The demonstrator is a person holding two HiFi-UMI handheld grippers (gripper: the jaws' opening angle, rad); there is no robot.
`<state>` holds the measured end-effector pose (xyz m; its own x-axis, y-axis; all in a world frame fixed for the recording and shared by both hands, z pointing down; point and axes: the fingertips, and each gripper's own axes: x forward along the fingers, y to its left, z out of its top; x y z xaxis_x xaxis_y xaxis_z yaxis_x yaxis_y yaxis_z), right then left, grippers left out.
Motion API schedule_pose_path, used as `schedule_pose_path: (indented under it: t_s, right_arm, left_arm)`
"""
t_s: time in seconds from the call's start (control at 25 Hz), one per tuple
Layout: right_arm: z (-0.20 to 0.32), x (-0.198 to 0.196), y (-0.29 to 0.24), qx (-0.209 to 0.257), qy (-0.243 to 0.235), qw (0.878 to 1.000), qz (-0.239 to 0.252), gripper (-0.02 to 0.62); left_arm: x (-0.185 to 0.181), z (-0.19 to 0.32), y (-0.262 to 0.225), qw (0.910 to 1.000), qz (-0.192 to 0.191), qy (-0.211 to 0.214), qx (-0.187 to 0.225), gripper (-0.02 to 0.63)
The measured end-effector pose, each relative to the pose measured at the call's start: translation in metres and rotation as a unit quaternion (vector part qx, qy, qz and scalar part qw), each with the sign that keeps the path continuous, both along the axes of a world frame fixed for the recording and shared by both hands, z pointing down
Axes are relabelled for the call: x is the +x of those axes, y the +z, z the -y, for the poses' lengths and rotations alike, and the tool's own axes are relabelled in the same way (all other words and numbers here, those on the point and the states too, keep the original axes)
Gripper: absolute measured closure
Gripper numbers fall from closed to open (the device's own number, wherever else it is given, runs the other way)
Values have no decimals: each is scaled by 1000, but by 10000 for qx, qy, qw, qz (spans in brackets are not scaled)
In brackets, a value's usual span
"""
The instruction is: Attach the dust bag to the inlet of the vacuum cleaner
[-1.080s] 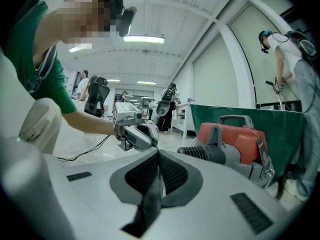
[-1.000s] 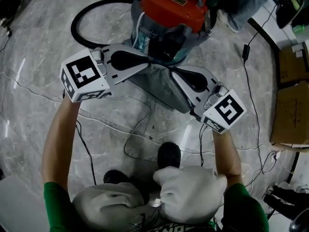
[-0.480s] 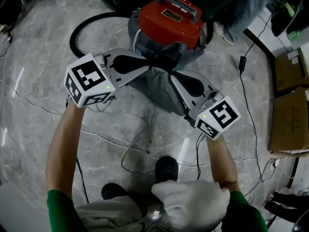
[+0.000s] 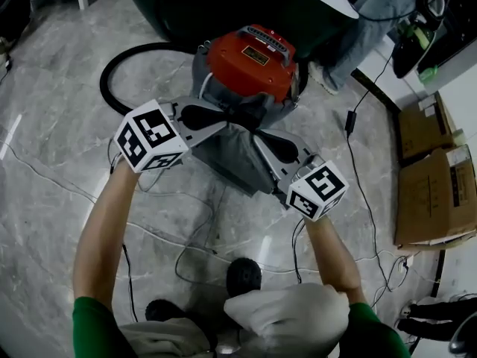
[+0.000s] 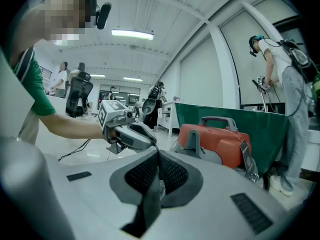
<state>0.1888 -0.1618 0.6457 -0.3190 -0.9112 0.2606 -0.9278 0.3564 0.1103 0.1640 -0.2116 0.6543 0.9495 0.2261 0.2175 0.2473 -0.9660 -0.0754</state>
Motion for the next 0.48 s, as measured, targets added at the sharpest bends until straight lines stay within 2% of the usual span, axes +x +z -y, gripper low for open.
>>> schedule_pose_path:
  t_s: [0.28,0.48]
  right_arm:
    - [0,4,-3,63,95,9999,29,580]
    - [3,7,-2,74,36,9996,265,580]
  left_arm:
    - [4,1,-4,9998,-99,-22,150,574]
    - [7,3,-5,9997,-146,-60,184,572]
